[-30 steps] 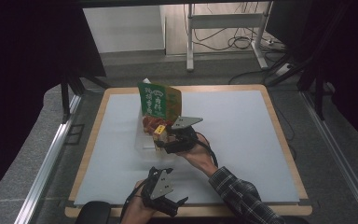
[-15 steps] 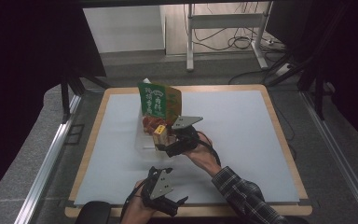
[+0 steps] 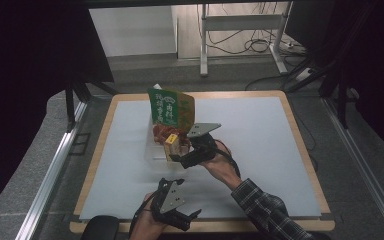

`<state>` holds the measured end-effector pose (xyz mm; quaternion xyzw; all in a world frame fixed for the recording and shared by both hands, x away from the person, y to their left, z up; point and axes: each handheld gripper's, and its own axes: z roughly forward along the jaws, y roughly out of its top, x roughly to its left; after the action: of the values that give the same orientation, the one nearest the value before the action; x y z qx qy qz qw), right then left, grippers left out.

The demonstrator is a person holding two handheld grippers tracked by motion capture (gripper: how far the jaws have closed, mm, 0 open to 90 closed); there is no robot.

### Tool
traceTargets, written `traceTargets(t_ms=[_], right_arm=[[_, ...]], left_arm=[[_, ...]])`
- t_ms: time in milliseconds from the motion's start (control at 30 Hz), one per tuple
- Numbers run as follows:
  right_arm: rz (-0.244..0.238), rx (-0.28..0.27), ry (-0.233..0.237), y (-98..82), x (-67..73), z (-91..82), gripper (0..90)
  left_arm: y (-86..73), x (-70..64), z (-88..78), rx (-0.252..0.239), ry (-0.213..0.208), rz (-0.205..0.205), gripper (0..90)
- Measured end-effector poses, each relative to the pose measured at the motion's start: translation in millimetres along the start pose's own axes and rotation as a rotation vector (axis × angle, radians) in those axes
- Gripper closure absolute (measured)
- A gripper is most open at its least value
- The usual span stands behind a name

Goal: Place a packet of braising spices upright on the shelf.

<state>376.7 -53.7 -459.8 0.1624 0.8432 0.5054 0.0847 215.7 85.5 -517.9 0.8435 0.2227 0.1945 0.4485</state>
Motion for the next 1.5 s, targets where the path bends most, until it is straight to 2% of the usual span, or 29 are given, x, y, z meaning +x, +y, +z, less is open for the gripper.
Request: traceTargets(t_ms=[533,1100,1367,1500], right_arm=[[-0.017,0.047,-0.025,3.7,3.3,-17.1,5.1],[0.014,0.085,-0.067,-11.5,-6.3,-36.3,3.8],[0.033,0.103,-0.085,-21.0,-11.4,-52.5,2.4],[0.045,0.093,-0.099,-23.2,-15.5,-63.3,2.3]], left_arm=[[0.5,0.6,-2.3,-0.020,0.015,-0.007,0.0],[0.6,1.9,-4.0,-0.022,0.020,-0.012,0.0],[0.0,2.0,-2.8,-0.018,0.010,-0.020,0.0],[-0.2,2.5,-2.9,-0.017,0.010,-0.020,0.0]])
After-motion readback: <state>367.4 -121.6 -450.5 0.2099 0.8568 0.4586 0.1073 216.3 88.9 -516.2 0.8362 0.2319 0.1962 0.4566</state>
